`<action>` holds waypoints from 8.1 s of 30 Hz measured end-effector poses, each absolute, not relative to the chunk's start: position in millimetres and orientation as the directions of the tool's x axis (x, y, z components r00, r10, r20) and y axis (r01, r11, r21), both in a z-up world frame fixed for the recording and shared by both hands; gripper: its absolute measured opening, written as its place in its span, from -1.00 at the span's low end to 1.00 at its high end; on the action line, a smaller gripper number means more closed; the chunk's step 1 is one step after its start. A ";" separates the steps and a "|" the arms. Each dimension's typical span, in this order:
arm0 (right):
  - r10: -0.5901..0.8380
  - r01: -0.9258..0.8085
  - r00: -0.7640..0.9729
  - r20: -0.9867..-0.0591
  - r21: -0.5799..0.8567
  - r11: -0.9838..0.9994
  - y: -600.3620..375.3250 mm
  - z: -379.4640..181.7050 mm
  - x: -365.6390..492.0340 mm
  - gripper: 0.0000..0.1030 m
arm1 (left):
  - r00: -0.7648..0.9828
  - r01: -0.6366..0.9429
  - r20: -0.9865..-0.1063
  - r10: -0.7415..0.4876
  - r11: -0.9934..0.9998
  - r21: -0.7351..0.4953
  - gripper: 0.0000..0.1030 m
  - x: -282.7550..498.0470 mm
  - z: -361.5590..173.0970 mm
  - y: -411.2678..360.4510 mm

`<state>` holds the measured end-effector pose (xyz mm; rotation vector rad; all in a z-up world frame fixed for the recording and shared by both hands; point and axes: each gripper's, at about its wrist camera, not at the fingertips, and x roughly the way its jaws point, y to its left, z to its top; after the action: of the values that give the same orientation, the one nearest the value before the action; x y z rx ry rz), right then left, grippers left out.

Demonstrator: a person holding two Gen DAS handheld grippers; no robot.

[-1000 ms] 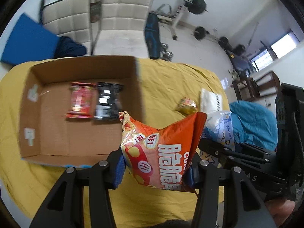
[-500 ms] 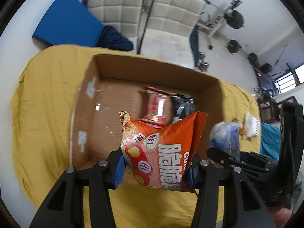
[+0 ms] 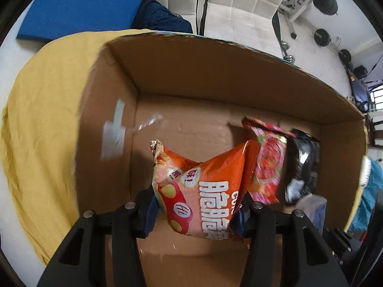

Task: Organize snacks
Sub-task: 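Carry both packs into the box and open both tools, then lift both tools out of the box toward the remaining snacks, then grasp the yellow panda bag with the left tool while the right tool grasps the white ONMAX pouch, then carry both items into the box and open both tools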

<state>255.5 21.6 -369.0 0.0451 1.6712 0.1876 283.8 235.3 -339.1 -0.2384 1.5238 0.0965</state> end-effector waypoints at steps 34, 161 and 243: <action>0.083 -0.110 -0.063 -0.995 0.090 0.990 46.3 -354.9 262.5 1.00 | 0.225 -0.222 -0.974 0.012 0.974 -0.039 1.00 266.6 -272.4 228.2; 0.234 0.216 -0.037 -0.971 0.221 0.951 -407.6 -411.7 357.6 0.37 | 0.003 0.088 -0.982 -0.191 0.978 -0.190 -0.26 294.1 -350.1 -202.2; 0.396 -0.150 -0.177 -0.901 0.422 0.894 99.3 -379.4 237.5 0.56 | 0.076 -0.188 -0.978 -0.194 0.961 -0.205 -0.22 190.8 -310.3 236.5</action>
<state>237.5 99.3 -379.4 0.1910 1.6825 0.4900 190.8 236.5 -310.3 -0.3104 1.5024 -0.0044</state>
